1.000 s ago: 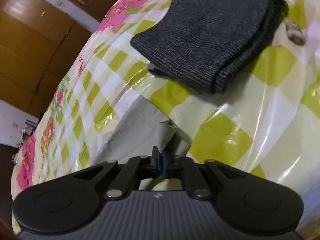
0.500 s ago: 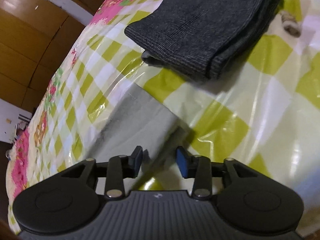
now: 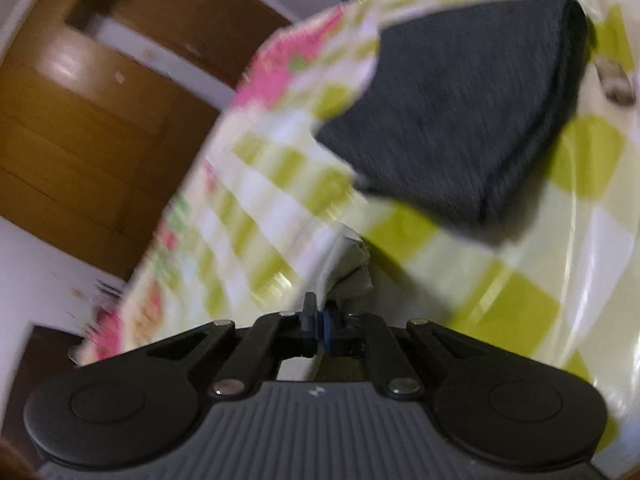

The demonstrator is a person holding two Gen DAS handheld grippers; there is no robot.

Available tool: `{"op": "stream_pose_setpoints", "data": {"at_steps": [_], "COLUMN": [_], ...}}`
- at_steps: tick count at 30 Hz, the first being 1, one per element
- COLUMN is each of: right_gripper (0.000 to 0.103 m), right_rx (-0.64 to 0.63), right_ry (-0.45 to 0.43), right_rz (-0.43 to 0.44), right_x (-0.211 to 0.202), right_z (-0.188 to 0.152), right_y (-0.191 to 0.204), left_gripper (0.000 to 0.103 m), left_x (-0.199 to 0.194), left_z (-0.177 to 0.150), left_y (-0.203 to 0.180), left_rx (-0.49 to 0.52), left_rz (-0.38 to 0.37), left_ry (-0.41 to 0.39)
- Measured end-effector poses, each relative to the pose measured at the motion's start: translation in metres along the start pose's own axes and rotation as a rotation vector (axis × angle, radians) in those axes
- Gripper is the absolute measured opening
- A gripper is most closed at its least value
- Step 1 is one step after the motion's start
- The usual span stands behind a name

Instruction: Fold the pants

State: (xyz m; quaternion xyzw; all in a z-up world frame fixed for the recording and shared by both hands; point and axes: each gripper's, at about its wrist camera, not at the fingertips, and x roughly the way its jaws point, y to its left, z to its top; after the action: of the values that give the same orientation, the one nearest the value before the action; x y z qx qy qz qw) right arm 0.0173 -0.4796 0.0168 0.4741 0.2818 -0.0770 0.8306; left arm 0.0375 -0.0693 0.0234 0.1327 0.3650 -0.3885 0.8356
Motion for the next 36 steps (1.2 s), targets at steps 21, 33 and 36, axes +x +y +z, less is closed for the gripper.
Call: {"op": "stream_pose_setpoints", "data": {"at_steps": [21, 33, 36], "right_gripper": [0.024, 0.03, 0.036], "right_rx": [-0.14, -0.019, -0.011], "right_ry": [0.045, 0.067, 0.095], "right_rz": [-0.263, -0.229, -0.211], "right_x": [-0.002, -0.003, 0.008], "right_z": [-0.016, -0.014, -0.013], "right_y": [-0.007, -0.03, -0.032], "left_gripper": [0.048, 0.048, 0.048], "left_x": [0.007, 0.029, 0.031], "left_z": [-0.02, -0.004, 0.001], "left_y": [0.013, 0.001, -0.002], "left_rx": [-0.064, -0.048, -0.037], "left_rz": [0.005, -0.023, -0.025], "left_ry": [0.02, 0.018, 0.019]}}
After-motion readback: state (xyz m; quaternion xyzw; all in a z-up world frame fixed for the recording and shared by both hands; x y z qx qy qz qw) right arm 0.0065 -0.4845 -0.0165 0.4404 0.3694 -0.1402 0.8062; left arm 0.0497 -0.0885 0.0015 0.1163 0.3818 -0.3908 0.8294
